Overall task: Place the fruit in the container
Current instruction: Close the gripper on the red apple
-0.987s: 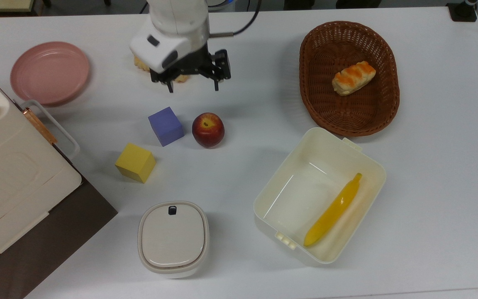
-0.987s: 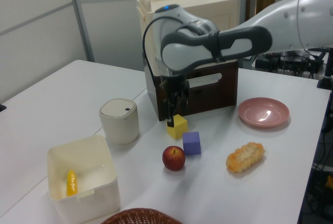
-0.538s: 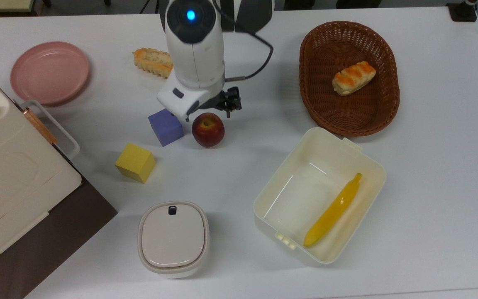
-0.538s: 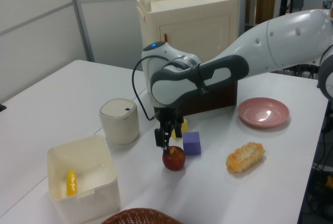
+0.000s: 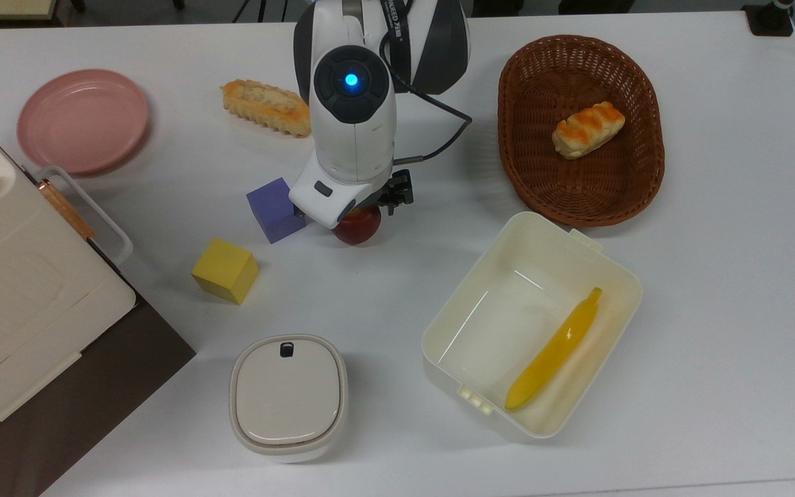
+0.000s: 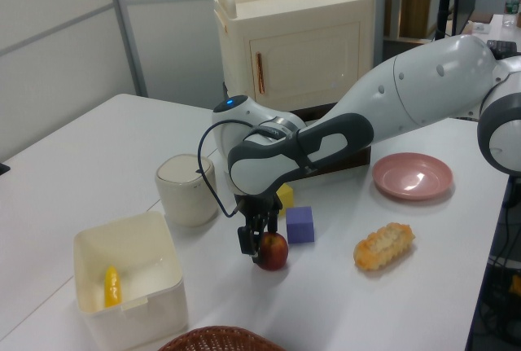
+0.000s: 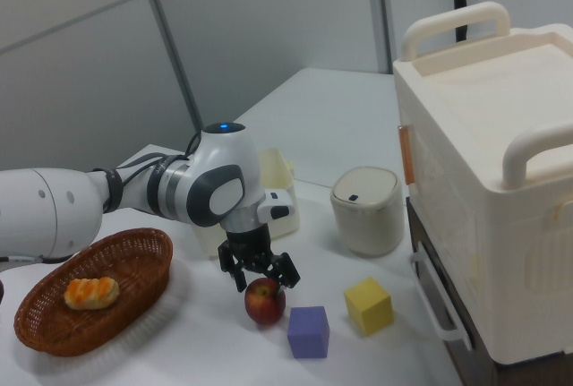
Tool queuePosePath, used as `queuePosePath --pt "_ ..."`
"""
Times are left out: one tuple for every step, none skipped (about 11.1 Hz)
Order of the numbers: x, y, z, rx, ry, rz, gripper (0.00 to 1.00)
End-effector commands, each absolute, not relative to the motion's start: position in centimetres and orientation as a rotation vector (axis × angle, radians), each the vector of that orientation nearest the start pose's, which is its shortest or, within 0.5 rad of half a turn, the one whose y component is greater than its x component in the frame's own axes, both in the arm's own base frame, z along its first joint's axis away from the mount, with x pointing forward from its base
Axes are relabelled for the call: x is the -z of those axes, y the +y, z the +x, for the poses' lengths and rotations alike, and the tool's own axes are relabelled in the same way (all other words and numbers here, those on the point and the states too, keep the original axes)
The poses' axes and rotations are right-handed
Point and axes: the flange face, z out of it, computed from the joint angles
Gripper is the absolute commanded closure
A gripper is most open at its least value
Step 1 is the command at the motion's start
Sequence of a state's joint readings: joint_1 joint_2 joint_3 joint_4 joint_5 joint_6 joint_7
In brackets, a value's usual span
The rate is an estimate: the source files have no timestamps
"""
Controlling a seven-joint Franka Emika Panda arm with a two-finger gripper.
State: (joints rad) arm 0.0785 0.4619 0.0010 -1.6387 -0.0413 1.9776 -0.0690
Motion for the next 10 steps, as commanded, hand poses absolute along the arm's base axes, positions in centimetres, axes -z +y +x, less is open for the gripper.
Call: queuePosePath --pt "-34.4 5.0 66.3 -0.160 -0.316 -3.192 0.00" --pt "-35.4 4.6 66.4 -0.146 -0.302 -3.194 0.00" --pt "-35.7 4.5 66.4 -0.143 -0.301 -3.195 0.00" --pt "-35.5 4.6 66.4 -0.148 -0.301 -3.195 0.00" --pt "-35.4 4.6 66.4 -0.148 -0.302 -3.196 0.00" --pt "-35.1 4.8 66.3 -0.158 -0.305 -3.195 0.00" --pt "-34.8 4.9 66.3 -0.162 -0.303 -3.195 0.00" --pt "-34.6 5.0 66.3 -0.167 -0.303 -3.195 0.00" --pt "-34.5 5.0 66.3 -0.170 -0.303 -3.195 0.00" --pt "-34.4 5.0 66.2 -0.172 -0.313 -3.194 0.00"
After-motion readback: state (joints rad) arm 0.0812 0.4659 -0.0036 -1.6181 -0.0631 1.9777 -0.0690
